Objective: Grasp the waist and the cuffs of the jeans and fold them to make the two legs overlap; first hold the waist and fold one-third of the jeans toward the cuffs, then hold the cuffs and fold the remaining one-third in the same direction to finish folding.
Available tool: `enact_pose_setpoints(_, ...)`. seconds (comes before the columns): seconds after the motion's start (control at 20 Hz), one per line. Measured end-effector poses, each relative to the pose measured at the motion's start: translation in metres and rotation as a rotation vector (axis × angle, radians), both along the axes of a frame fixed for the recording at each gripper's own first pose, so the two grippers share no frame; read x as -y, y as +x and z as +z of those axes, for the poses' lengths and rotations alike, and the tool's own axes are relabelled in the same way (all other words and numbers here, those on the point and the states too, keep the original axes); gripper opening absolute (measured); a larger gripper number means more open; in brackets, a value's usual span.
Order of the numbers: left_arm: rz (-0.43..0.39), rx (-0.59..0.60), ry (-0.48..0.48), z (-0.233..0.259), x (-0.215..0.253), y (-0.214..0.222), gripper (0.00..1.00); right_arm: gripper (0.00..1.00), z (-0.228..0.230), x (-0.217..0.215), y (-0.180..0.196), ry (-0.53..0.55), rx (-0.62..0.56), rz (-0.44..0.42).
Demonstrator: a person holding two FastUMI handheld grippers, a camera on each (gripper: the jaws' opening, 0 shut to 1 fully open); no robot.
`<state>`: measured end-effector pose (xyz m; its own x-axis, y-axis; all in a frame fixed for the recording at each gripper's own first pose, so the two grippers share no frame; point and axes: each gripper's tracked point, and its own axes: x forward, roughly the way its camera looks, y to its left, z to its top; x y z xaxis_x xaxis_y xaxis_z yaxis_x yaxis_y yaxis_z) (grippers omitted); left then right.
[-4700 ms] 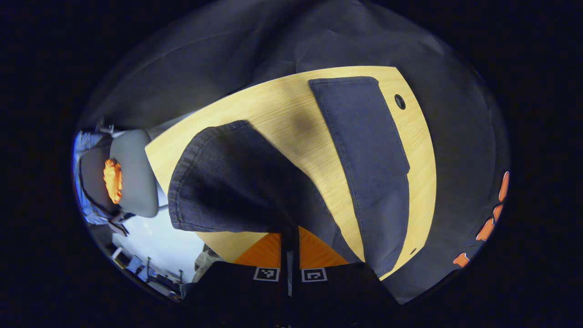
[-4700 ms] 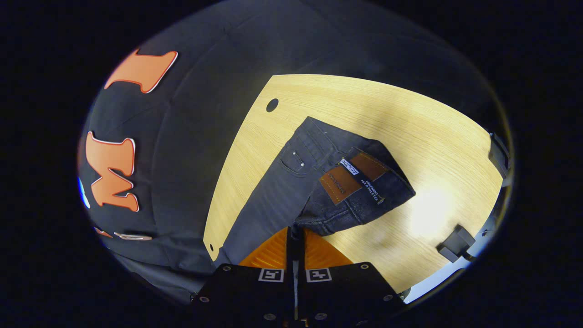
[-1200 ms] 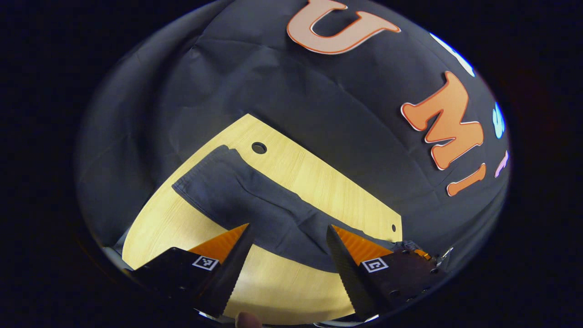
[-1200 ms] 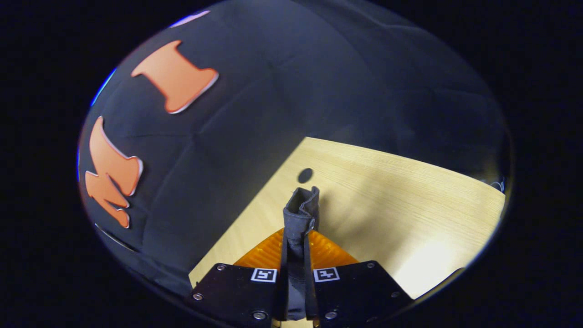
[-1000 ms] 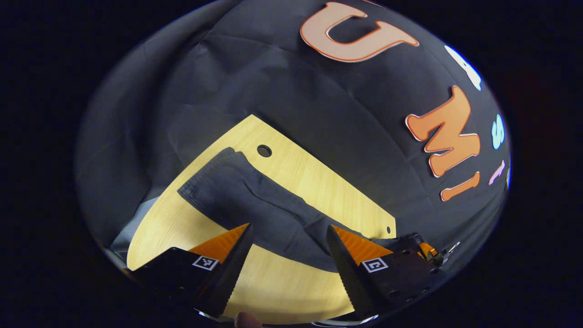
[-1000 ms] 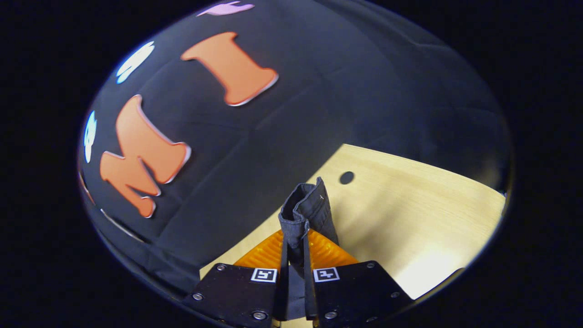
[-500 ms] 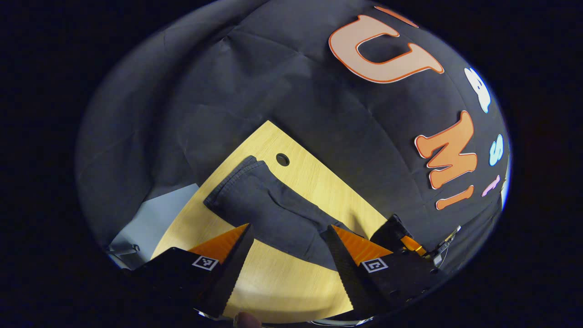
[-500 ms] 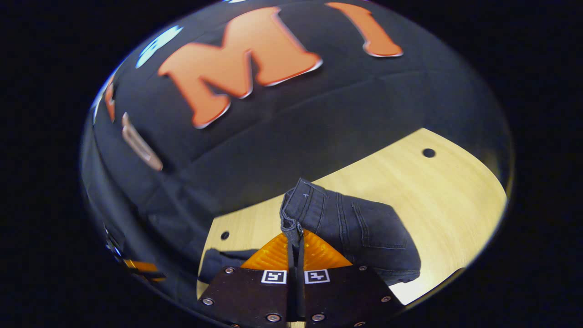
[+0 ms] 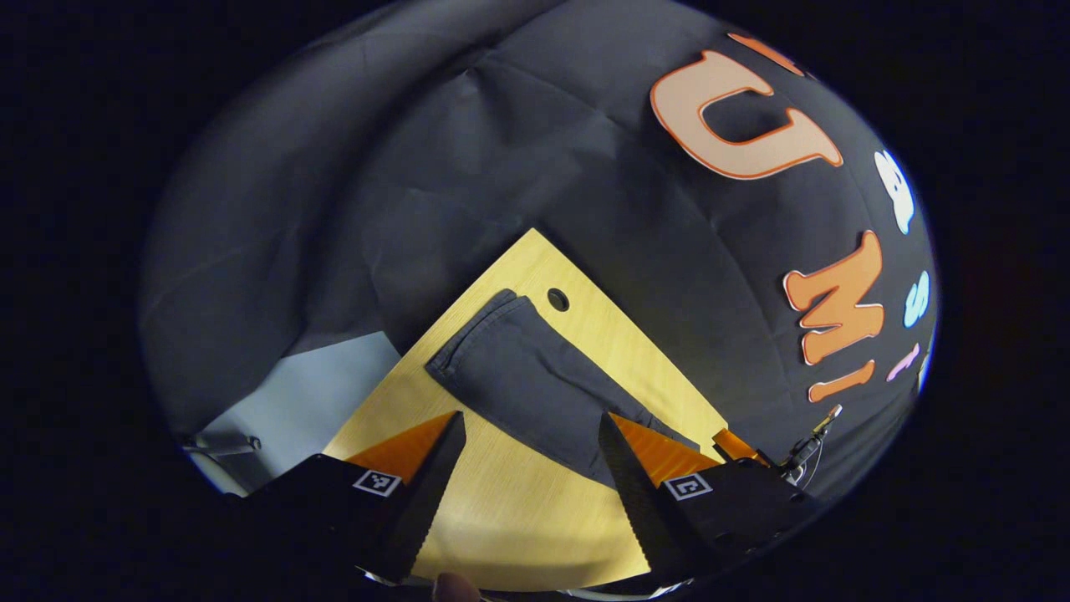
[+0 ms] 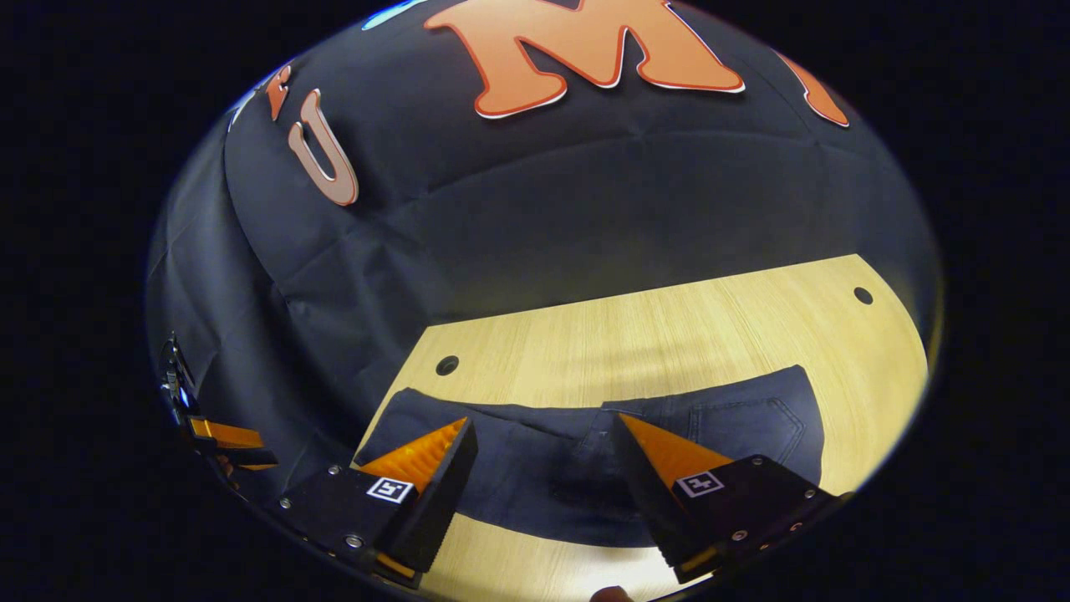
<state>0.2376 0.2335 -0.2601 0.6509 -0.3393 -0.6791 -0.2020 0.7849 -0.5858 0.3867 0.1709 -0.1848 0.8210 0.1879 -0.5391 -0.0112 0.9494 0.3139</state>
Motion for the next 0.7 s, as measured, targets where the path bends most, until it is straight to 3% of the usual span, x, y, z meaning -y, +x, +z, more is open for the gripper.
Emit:
enact_pose_setpoints(0.2, 0.104, -0.072, -0.114, -0.033, 0.007, 0.005, 0.98, 0.98, 0.005, 0.009, 0.0, 0.005, -0.012, -0.004)
enact_pose_setpoints(0.45, 0.292, -0.18, -0.157, -0.095, -0.016, 0.025, 0.98, 0.98, 0.005, 0.027, 0.0, 0.025, -0.048, -0.008)
enact_pose_setpoints(0.7, 0.325, -0.206, -0.161, -0.134, -0.032, 0.058, 0.98, 0.98, -0.008, 0.046, -0.003, 0.043, -0.116, -0.03)
